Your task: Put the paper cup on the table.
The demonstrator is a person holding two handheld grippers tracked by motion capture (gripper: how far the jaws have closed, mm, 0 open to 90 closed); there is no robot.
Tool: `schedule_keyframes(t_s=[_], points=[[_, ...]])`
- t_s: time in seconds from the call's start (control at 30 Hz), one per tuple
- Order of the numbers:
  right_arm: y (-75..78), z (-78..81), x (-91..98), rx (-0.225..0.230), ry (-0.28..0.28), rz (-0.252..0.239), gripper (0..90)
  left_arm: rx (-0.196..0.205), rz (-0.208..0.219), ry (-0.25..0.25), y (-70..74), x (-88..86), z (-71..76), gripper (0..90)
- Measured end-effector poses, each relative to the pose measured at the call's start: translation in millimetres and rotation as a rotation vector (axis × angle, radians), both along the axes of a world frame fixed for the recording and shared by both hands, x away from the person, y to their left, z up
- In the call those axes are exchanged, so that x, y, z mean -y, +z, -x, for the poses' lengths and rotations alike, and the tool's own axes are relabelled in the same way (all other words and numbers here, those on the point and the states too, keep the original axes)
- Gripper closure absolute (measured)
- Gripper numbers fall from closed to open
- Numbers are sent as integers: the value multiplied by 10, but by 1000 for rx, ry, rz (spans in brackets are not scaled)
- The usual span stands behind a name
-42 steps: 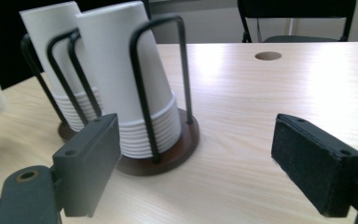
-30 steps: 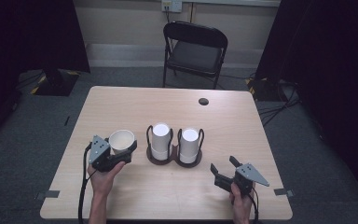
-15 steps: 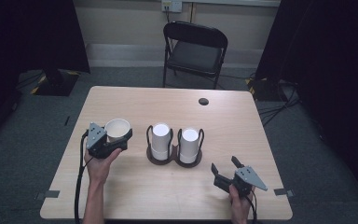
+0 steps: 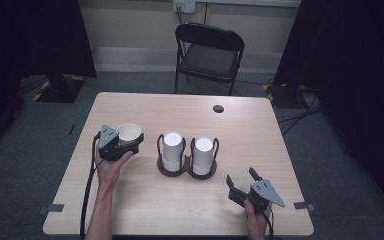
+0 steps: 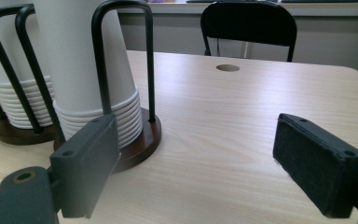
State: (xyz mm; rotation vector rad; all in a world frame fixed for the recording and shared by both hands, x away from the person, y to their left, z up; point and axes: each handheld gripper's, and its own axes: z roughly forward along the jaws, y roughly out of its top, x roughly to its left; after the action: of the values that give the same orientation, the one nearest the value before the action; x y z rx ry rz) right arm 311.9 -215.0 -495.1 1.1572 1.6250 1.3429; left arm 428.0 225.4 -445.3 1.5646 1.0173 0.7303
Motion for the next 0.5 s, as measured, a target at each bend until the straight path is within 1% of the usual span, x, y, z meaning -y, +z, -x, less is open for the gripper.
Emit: schedule_keyframes(t_s=[0.1,0.13,0.17,0.2,0.27,0.3,0.37,0.4,0.43,0.5], points=[[1,-7,8,-7,6,-9,139,-16,-20,5,-66,17,-103,211],[1,-7,6,-8,10,-7,139,-30,-33,16,-80,24,-138,211],[1,-11,5,-8,16,-2,140,-37,-55,33,-94,29,-165,211],[3,-14,4,-14,20,0,141,-41,-54,44,-110,26,-189,211],[4,-23,-1,-21,28,6,141,-53,-16,35,-138,15,-236,210],[5,-30,-3,-27,30,7,141,-59,-14,38,-150,18,-252,209],[7,-37,-1,-36,34,8,141,-63,-27,42,-177,33,-274,207],[6,-36,1,-35,35,6,142,-67,-20,35,-191,36,-282,206],[5,-34,1,-31,35,2,142,-73,-24,34,-204,40,-287,205],[5,-36,2,-31,36,1,146,-83,-12,34,-223,52,-292,205]])
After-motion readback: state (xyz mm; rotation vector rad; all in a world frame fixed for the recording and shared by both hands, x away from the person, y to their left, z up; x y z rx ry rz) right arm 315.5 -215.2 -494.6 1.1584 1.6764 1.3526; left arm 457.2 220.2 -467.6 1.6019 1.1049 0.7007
